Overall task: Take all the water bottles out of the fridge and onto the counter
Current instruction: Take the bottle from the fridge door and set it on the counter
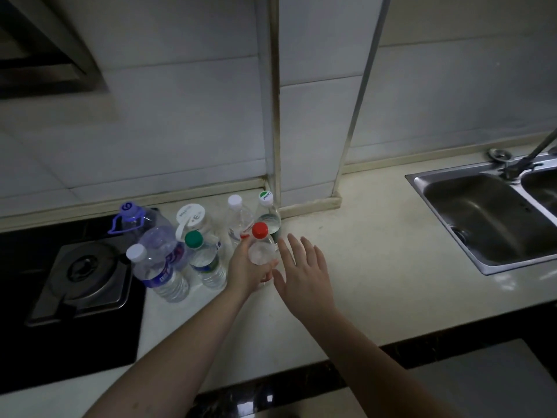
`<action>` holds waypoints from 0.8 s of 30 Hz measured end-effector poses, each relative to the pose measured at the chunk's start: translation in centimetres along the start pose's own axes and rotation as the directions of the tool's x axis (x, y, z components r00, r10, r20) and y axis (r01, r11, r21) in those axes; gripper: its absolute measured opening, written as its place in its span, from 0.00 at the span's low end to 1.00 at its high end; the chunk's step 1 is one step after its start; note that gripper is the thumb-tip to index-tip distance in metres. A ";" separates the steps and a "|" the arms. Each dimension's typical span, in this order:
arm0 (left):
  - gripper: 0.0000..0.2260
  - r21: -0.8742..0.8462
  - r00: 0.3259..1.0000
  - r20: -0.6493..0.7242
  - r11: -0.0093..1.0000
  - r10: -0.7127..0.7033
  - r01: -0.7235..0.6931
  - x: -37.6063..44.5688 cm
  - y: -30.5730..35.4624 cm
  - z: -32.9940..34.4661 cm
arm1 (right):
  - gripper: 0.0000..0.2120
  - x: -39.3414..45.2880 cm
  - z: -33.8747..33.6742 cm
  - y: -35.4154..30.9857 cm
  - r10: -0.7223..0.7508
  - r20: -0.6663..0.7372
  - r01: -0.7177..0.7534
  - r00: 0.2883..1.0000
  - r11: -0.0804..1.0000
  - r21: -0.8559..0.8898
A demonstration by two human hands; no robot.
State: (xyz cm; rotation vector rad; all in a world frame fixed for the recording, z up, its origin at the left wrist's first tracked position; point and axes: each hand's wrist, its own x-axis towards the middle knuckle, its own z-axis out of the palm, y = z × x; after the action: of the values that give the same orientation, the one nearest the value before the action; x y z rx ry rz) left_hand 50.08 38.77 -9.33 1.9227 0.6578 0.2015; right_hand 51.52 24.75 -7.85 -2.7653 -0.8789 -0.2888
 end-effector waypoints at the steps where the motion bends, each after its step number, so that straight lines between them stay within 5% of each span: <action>1: 0.27 0.001 1.000 -0.004 1.000 -0.006 0.006 0.2 -0.2 0.0 | 0.27 0.0 0.1 0.0 -0.007 -0.001 0.007 1.000 1.000 0.000; 9: 0.33 0.109 0.978 0.092 0.978 -0.190 0.179 0.2 1.0 -0.7 | 0.28 0.0 0.1 -0.6 -0.030 0.019 0.030 0.999 0.999 0.023; 14: 0.30 0.327 0.953 0.123 0.918 -0.275 0.223 0.3 0.7 -2.1 | 0.28 0.3 -0.3 -1.6 -0.042 -0.026 0.043 0.999 0.998 0.041; 18: 0.32 0.408 0.977 0.041 0.896 -0.209 0.174 -0.6 0.8 -3.2 | 0.28 0.5 -0.4 -1.9 -0.044 -0.056 0.048 0.997 0.997 0.062; 24: 0.24 0.508 0.998 -0.058 0.861 0.001 0.029 -2.9 1.1 -5.8 | 0.28 2.2 -1.4 -2.3 0.006 -0.059 0.000 0.998 0.994 0.108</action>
State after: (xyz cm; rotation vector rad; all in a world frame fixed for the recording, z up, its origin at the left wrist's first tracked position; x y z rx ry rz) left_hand 45.65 41.49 -5.38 2.4268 0.8225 0.0740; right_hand 51.80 27.35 -5.57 -2.6453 -0.8496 -0.3110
